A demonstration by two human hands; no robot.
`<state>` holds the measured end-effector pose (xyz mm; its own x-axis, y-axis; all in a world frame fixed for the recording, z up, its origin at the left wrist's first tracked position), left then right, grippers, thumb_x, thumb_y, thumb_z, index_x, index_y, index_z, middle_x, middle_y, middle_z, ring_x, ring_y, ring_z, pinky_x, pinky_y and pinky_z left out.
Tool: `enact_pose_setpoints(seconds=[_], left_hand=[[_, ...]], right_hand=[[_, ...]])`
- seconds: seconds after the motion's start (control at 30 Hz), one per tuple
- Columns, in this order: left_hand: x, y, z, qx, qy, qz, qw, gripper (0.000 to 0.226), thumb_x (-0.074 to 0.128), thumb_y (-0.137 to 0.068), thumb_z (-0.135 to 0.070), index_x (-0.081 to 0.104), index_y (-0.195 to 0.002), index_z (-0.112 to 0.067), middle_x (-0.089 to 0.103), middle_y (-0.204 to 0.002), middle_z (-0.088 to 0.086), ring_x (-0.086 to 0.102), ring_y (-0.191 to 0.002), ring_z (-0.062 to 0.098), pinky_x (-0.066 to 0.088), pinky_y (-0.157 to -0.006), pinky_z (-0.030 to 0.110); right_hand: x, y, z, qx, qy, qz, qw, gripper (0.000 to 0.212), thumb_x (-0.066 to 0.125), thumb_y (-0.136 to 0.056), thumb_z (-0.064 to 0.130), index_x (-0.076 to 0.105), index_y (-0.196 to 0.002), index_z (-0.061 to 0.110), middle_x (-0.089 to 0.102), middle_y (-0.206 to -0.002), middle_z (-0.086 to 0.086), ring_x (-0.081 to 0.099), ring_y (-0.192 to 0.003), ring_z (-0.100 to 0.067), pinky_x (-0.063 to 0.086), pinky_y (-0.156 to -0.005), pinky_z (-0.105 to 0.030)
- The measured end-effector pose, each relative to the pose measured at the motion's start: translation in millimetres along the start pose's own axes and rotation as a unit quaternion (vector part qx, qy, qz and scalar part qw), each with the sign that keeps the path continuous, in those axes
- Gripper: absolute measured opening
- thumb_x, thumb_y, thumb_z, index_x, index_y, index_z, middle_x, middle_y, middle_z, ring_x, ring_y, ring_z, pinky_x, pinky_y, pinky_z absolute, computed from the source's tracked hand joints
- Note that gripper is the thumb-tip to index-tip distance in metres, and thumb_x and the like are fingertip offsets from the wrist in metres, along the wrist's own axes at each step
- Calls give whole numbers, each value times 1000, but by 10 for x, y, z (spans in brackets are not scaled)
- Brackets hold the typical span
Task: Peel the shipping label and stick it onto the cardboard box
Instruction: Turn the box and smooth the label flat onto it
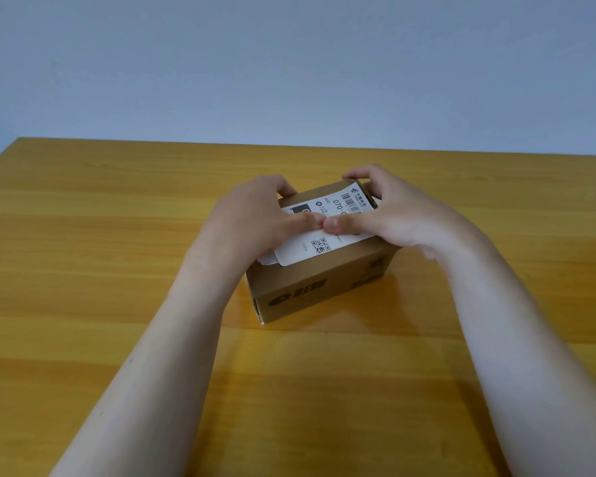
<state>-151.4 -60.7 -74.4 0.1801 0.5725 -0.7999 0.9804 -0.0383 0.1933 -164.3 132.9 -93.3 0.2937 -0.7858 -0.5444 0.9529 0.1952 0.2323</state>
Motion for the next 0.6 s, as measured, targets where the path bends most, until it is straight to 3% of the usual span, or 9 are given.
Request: enact_pose_setpoints(seconds=[0.1,0.17,0.33,0.6], left_hand=[[11,-21,30,-14,-4,-9,1000,38,67,-90,-61,59,-113,-31,60,-94,-14,62,-86,16,41,-59,29],[21,-26,34,-15,-11,-10,1000,38,65,-91,-62,57,-109,-29,60,-91,-13,60,-82,13,39,-58,30],[13,-3,34,-24,-15,-33,999,39,63,-93,-64,58,-97,-25,61,-86,-10,58,-80,15,33,-56,31],[16,18,51,-43,-28,-37,998,42,60,-92,-67,54,-87,-26,62,-84,-10,62,-88,23,35,-61,32]], right_hand=[[4,-7,12,-7,-1,-19,1000,103,82,-43,81,52,-135,45,64,-131,12,69,-109,-10,58,-93,-37],[12,-6,18,-11,-3,-23,1000,98,84,-47,80,53,-133,45,65,-129,12,70,-107,-10,58,-88,-36],[25,-10,22,-14,-11,-35,999,64,87,-74,62,57,-128,43,69,-124,13,72,-101,-10,54,-76,-32],[45,13,62,-6,5,-25,1000,60,87,-76,58,57,-126,42,68,-120,13,71,-99,-10,55,-76,-34]])
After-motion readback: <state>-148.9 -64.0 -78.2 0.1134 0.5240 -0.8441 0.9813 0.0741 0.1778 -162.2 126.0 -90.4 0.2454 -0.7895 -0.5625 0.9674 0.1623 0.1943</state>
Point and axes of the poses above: each hand's wrist, its own y-axis away from the middle knuckle, its own x-axis out of the palm, z = x × y, the point moved 7 cm from there along -y, towards the middle knuckle
